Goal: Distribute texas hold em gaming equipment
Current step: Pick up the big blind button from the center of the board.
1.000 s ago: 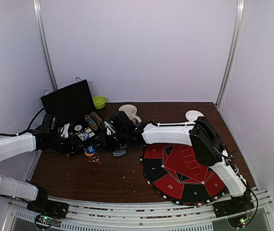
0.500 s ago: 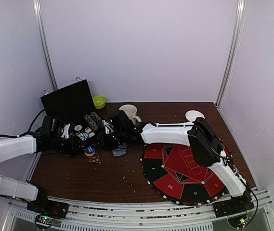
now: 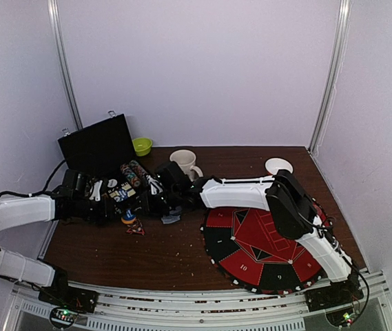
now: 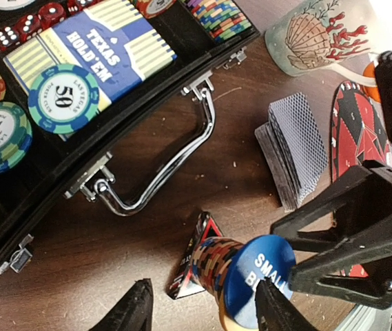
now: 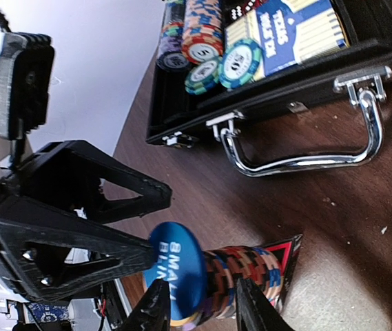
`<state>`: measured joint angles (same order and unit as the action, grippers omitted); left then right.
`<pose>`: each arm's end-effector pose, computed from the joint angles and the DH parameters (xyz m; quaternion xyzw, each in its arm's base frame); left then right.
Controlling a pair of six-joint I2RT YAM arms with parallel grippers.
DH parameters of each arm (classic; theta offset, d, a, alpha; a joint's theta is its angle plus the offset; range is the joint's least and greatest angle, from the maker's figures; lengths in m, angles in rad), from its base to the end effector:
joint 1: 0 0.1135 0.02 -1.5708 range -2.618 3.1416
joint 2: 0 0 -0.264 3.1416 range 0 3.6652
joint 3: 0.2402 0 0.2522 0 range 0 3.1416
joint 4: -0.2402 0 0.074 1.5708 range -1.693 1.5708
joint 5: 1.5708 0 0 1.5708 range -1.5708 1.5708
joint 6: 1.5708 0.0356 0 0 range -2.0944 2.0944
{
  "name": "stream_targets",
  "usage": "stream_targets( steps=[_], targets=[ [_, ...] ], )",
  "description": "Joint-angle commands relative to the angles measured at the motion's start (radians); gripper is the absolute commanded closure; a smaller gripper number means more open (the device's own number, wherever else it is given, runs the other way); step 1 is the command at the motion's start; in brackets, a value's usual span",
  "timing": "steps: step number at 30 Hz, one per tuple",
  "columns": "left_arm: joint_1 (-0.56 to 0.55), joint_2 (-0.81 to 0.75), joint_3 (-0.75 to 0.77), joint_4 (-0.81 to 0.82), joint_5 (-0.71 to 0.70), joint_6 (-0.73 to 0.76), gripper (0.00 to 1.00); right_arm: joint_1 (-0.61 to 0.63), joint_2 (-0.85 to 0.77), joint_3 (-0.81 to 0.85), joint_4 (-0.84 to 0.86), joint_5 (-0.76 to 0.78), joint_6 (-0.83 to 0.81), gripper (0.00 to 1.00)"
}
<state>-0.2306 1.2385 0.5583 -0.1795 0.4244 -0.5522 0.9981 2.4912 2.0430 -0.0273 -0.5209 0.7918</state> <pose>0.2220 -0.0672 0.1750 -0.0744 0.9163 -0.3123 0.2392 0.2941 0.4887 0.1733 -0.2183 0.8068 0.5301 0.1432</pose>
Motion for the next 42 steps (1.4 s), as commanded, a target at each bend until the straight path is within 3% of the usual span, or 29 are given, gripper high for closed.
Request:
stream_targets(
  steps=[1, 15, 25, 42],
  targets=[
    [0.007, 0.016, -0.019, 0.062, 0.034, 0.012, 0.48, 0.002, 0.024, 0.024, 0.003, 0.008, -0.010, 0.66],
    [0.007, 0.042, -0.035, 0.101, 0.071, 0.014, 0.57, 0.003, 0.024, 0.025, 0.007, -0.003, -0.016, 0.68],
    [0.007, 0.033, -0.019, 0.076, 0.055, 0.029, 0.53, 0.002, 0.007, 0.030, 0.005, 0.005, -0.013, 0.83],
    [0.007, 0.005, 0.010, 0.026, 0.022, 0.077, 0.41, -0.018, -0.013, 0.023, -0.004, -0.001, 0.032, 0.89]
  ],
)
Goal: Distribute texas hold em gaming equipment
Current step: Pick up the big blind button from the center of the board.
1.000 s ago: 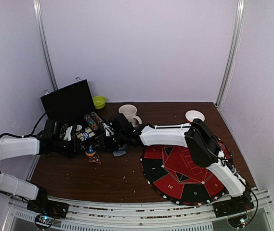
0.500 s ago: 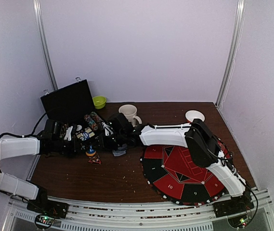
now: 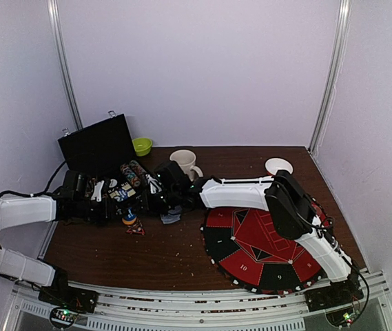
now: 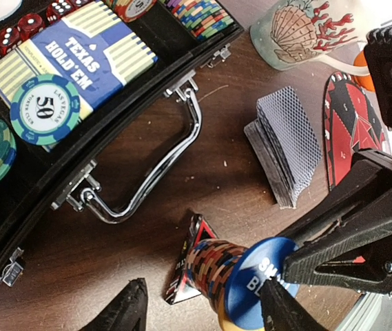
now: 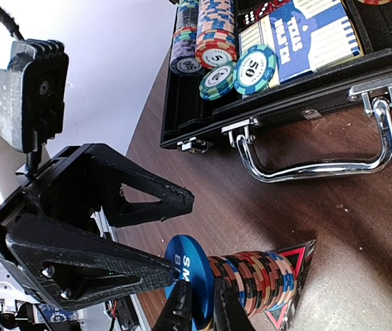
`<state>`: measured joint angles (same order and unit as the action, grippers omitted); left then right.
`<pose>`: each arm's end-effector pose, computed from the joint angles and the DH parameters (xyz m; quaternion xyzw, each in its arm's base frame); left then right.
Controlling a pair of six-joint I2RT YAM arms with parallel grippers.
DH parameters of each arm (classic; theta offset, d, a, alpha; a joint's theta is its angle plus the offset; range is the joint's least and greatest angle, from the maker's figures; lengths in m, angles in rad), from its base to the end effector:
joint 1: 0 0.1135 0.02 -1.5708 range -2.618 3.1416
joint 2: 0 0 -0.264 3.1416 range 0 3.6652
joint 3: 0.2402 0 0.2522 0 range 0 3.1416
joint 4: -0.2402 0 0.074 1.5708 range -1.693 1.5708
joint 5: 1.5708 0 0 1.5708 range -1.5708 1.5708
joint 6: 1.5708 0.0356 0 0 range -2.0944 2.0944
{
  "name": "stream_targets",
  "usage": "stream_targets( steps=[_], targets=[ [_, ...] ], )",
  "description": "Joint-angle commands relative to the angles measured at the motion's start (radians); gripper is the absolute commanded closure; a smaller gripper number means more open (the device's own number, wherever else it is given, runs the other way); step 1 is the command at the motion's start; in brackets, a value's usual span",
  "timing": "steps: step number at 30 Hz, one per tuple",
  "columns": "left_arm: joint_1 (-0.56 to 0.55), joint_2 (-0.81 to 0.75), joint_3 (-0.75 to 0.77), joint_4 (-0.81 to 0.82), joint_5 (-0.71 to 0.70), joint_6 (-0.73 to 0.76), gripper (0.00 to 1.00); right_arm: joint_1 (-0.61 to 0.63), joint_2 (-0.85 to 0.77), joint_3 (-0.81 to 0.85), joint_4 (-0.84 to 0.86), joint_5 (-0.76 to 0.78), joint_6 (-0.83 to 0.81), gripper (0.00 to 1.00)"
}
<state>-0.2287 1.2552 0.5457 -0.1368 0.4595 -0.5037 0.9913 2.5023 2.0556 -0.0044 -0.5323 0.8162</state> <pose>0.2235 -0.0682 0.1711 -0.0449 0.9130 -0.3224 0.2459 0.2986 0.4893 0.1737 -0.2106 0.8022 0.5404 0.1419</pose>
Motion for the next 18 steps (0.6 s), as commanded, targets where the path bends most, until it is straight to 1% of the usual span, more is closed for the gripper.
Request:
stream_targets(
  steps=[1, 7, 12, 18],
  targets=[
    [0.006, -0.011, 0.023, -0.020, -0.013, 0.031, 0.40, -0.011, -0.026, 0.009, -0.026, 0.011, 0.010, 0.90],
    [0.005, -0.011, 0.033, -0.032, -0.018, 0.047, 0.36, -0.023, -0.026, 0.003, -0.020, 0.011, 0.032, 0.92],
    [0.006, -0.015, 0.048, -0.043, -0.004, 0.067, 0.33, -0.035, -0.036, -0.017, 0.016, -0.002, 0.057, 0.93],
    [0.005, -0.014, 0.043, -0.055, 0.010, 0.091, 0.29, -0.041, -0.039, -0.064, 0.052, -0.021, 0.081, 0.94]
  ],
)
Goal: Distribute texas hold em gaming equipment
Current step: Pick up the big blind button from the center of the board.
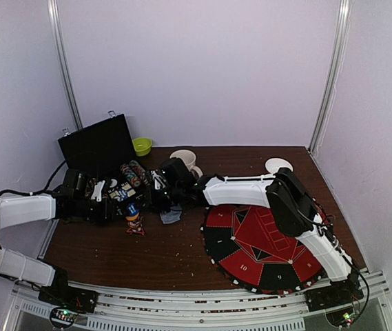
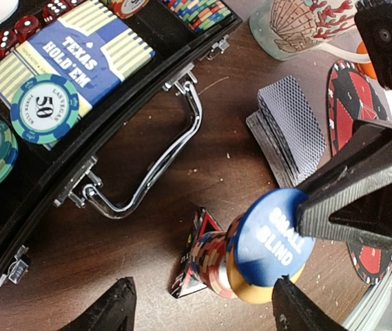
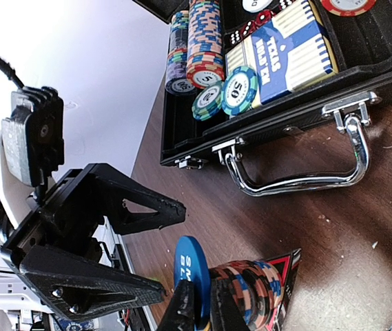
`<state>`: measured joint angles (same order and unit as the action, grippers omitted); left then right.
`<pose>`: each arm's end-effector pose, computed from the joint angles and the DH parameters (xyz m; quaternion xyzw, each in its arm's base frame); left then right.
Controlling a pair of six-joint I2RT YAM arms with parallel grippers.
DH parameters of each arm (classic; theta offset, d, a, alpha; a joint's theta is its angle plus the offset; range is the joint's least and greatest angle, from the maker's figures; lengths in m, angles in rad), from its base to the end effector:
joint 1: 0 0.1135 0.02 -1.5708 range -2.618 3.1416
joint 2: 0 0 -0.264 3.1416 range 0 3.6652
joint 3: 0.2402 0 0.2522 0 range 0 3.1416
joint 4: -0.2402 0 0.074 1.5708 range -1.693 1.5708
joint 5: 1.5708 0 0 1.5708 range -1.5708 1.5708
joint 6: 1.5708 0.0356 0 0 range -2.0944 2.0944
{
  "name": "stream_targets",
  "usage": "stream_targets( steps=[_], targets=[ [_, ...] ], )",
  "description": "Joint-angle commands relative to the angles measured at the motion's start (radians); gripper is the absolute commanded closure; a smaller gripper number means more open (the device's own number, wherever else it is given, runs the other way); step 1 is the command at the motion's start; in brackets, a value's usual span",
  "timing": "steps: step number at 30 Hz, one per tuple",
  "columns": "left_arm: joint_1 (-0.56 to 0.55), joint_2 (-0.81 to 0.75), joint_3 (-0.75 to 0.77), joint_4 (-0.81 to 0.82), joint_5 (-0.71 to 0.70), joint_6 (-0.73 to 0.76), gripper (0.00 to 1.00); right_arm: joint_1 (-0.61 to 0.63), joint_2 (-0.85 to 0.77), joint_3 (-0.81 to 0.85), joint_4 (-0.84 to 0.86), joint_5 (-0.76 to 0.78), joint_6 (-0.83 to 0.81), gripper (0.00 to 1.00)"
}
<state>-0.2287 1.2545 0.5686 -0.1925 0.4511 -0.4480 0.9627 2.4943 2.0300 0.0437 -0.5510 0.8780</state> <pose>0.2235 -0.0680 0.1741 -0.0249 0.9196 -0.3082 0.2421 0.3113 0.4799 0.1741 -0.1820 0.8005 0.5548 0.1353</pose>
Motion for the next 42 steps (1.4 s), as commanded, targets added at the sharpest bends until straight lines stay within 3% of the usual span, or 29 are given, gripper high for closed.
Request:
stream_targets(
  steps=[1, 26, 33, 36, 42],
  targets=[
    [0.005, -0.010, 0.019, 0.003, 0.025, 0.037, 0.29, -0.012, -0.029, -0.039, 0.011, -0.007, 0.025, 0.94],
    [0.005, -0.010, 0.075, -0.067, 0.007, 0.129, 0.22, -0.016, -0.022, -0.100, 0.087, -0.034, 0.059, 0.97],
    [0.003, -0.032, 0.029, 0.019, 0.058, 0.046, 0.15, -0.018, -0.022, -0.109, 0.095, -0.030, 0.063, 0.97],
    [0.000, -0.045, 0.049, 0.020, 0.020, 0.084, 0.03, -0.018, -0.020, -0.110, 0.096, -0.029, 0.064, 0.97],
    [-0.085, -0.154, 0.085, 0.032, -0.142, 0.204, 0.02, -0.018, -0.020, -0.118, 0.105, -0.027, 0.069, 0.98]
  ],
)
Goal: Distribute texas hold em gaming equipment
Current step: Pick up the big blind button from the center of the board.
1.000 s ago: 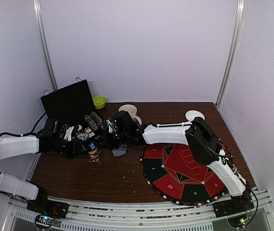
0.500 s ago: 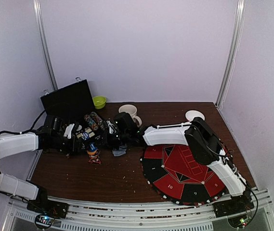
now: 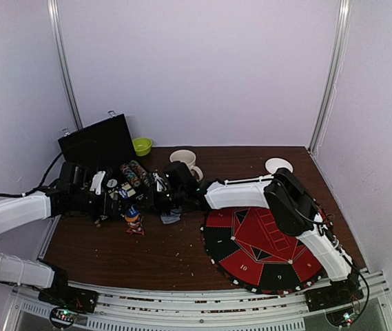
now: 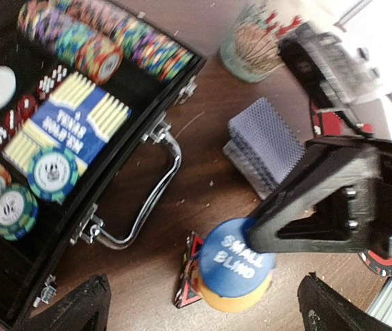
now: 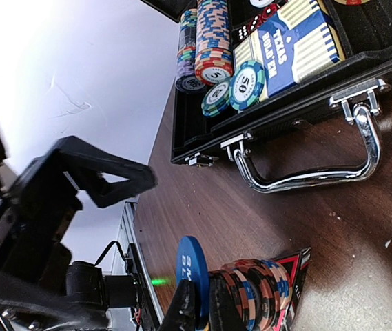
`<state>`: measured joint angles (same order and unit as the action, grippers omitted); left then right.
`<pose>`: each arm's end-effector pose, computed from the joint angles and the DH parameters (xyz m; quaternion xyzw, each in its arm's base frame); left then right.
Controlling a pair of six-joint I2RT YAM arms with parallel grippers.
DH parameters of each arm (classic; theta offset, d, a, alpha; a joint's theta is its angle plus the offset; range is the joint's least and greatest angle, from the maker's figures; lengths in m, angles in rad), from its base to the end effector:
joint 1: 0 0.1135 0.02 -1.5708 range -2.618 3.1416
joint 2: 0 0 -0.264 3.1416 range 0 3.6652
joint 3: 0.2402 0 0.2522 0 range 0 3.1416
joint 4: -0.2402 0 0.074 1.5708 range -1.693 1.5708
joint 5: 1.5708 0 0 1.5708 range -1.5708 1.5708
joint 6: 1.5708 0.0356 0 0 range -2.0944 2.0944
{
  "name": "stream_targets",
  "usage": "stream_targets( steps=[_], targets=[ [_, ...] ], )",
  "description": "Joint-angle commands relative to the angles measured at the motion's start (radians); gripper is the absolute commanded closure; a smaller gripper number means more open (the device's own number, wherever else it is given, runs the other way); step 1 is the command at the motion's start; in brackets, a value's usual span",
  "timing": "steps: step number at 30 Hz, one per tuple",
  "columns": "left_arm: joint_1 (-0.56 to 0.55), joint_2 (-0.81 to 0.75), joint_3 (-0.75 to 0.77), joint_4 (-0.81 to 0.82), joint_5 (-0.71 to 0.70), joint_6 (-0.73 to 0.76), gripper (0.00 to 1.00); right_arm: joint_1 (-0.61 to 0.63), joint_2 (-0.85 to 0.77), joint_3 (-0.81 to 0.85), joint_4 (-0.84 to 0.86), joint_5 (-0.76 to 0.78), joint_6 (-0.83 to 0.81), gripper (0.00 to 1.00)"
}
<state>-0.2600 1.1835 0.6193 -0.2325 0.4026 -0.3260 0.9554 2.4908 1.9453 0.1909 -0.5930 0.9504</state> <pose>0.2225 -0.0736 0.2013 0.0455 0.9093 -0.2841 0.3006 0.3115 0.4750 0.1617 -0.1689 0.7845 0.5843 0.1211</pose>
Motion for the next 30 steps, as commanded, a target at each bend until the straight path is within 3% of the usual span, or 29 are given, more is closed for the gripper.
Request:
stream_targets(
  steps=[1, 6, 10, 12, 16, 23, 30],
  targets=[
    [-0.076, -0.108, 0.018, 0.095, -0.107, 0.090, 0.02, -0.012, -0.016, -0.035, -0.039, 0.015, -0.003, 0.98],
    [-0.173, -0.225, -0.105, 0.227, -0.217, 0.135, 0.02, -0.012, -0.011, -0.037, -0.015, 0.013, 0.009, 0.99],
    [-0.179, -0.259, -0.144, 0.256, -0.325, 0.036, 0.03, -0.013, -0.006, -0.032, -0.013, 0.006, 0.011, 0.99],
    [-0.177, -0.254, -0.150, 0.250, -0.373, -0.044, 0.14, -0.013, -0.006, -0.035, -0.014, 0.006, 0.009, 0.99],
    [-0.174, -0.174, -0.132, 0.249, -0.297, -0.176, 0.26, -0.013, -0.007, -0.043, -0.010, 0.007, 0.009, 1.00],
    [-0.004, 0.093, -0.020, 0.140, 0.004, -0.227, 0.22, -0.013, -0.004, -0.055, 0.002, 0.003, 0.016, 1.00],
    [0.001, 0.024, -0.110, 0.338, 0.108, -0.289, 0.21, -0.013, -0.004, -0.057, 0.013, 0.004, 0.017, 1.00]
  ],
)
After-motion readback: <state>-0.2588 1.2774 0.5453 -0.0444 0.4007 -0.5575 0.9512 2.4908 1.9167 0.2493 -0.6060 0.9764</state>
